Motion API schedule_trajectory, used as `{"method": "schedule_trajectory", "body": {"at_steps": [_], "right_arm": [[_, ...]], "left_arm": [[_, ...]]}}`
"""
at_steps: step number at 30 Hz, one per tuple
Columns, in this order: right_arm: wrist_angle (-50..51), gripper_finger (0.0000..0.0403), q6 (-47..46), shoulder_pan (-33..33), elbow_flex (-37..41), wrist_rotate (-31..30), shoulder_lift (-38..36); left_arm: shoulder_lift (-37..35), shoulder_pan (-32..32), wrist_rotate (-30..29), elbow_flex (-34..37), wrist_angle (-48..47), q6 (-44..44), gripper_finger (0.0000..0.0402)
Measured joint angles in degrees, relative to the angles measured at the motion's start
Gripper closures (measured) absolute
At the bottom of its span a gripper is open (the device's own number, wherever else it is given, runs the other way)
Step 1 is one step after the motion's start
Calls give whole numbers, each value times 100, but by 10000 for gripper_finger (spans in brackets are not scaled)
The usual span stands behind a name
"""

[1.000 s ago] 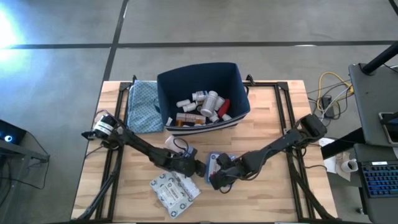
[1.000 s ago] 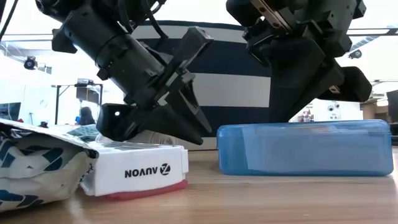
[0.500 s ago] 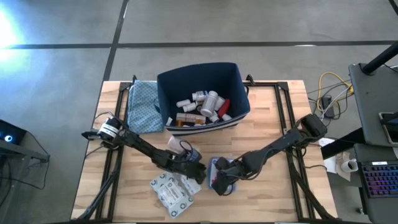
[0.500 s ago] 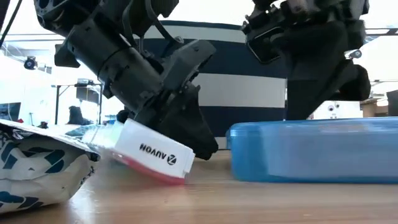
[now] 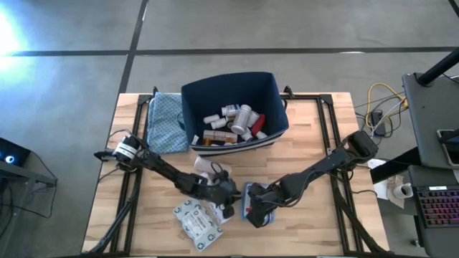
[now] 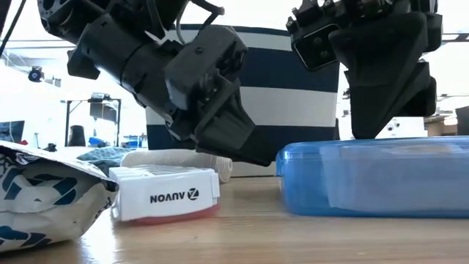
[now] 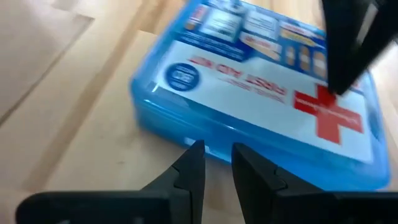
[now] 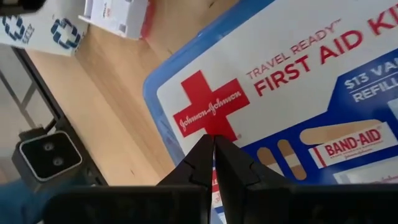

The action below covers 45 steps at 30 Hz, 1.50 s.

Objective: Pick & place medical supplies in basket/bin
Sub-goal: Put the blue first aid kit into the blue bin

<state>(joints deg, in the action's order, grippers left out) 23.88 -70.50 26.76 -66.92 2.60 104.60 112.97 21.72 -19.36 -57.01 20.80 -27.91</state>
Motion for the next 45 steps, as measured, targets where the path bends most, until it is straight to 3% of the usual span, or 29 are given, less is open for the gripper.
{"method": "schedule_trajectory", "body": {"at_steps": [7,18,24,32,36,42,45], "right_arm": [[-12,394,66,-4,0,65,-9],[-28,394,57,-5,18,128,-22],[-11,394,49,-4,69,302,-24],[-5,394,219,119,-5,137,-182],[466,394,211,209,-106,-254,-428],[2167,394,-232,335,-141,-475,-582],[1828,394,-260,339,24,-355,-554]], "left_arm": [[155,20,394,4,7,128,340],[675,47,431,-595,103,459,340],[571,127,397,-595,-517,357,340],[314,238,219,-581,-578,339,340],[248,242,98,-678,-576,338,340],[262,236,-15,-776,-552,477,340],[275,222,-21,-723,-559,486,340]]}}
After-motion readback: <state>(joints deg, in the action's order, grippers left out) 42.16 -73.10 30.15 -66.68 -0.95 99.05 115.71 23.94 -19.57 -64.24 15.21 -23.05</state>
